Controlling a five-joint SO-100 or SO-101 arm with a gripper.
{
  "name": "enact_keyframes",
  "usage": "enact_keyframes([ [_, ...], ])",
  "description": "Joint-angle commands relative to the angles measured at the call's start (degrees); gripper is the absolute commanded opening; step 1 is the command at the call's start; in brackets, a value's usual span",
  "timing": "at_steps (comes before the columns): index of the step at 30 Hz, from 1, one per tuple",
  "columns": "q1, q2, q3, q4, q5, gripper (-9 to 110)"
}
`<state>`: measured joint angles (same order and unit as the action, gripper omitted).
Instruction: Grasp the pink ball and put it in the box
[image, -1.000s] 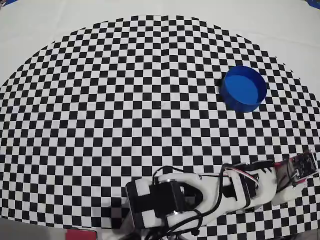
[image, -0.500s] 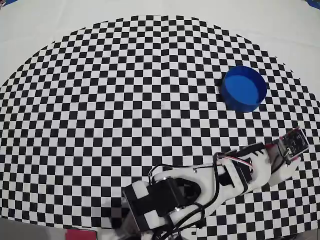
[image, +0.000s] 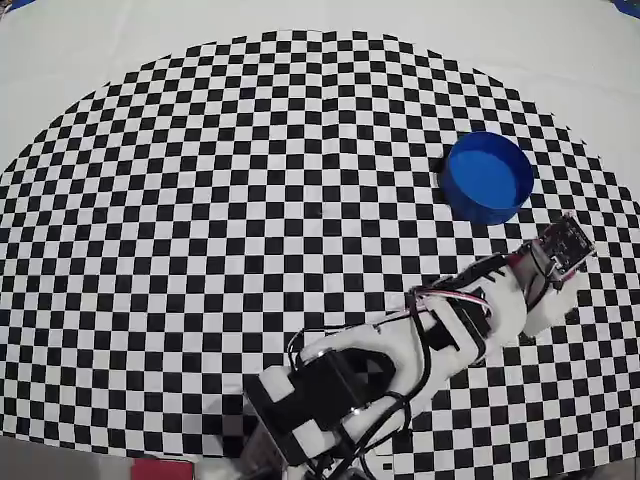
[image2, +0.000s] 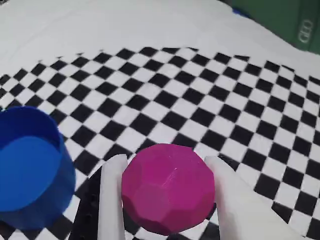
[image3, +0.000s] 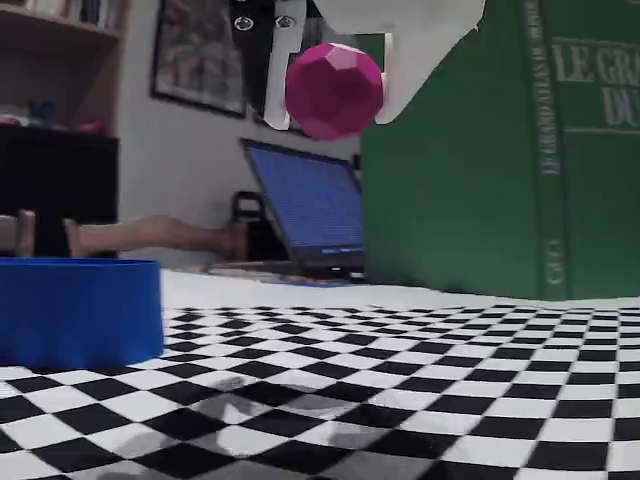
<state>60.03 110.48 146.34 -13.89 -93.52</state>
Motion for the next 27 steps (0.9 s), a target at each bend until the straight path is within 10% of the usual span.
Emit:
enact_keyframes([
  [1,-1.41,2.37,-0.70,-1.32,-0.26,0],
  [27,-13.18,1.58,-1.85,-1.85,0.35,0],
])
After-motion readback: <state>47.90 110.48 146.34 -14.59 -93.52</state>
